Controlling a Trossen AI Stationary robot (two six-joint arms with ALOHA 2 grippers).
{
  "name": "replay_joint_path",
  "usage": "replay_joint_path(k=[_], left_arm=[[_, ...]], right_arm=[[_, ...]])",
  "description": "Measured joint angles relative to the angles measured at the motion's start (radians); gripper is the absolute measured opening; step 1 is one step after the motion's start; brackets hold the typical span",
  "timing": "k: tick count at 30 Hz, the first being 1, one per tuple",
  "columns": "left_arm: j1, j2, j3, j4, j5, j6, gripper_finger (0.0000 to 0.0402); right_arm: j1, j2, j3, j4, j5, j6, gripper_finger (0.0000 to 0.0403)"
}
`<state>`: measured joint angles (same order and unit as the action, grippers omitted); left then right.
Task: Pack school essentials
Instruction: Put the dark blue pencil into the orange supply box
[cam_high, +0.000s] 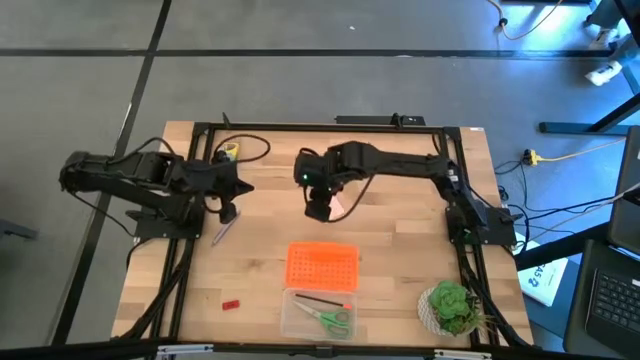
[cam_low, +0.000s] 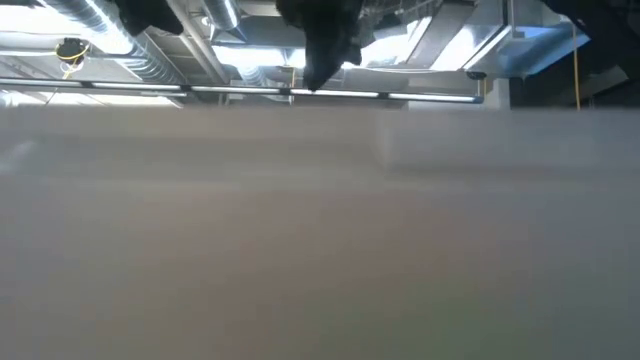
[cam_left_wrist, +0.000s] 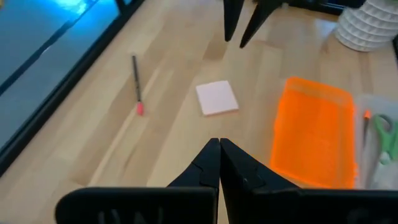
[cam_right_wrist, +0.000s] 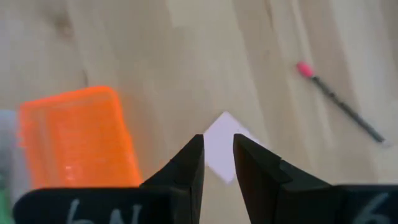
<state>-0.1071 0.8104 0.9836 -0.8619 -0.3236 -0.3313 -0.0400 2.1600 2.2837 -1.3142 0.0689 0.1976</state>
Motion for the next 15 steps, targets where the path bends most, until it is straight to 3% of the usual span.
replay_joint_path(k=[15], left_arm=[[0.211, 0.000, 0.000, 0.003, -0.094, 0.030, 0.0000]], right_arm=[[-0.155, 0.011, 0.000, 0.204, -0.071, -0.496, 0.0083]])
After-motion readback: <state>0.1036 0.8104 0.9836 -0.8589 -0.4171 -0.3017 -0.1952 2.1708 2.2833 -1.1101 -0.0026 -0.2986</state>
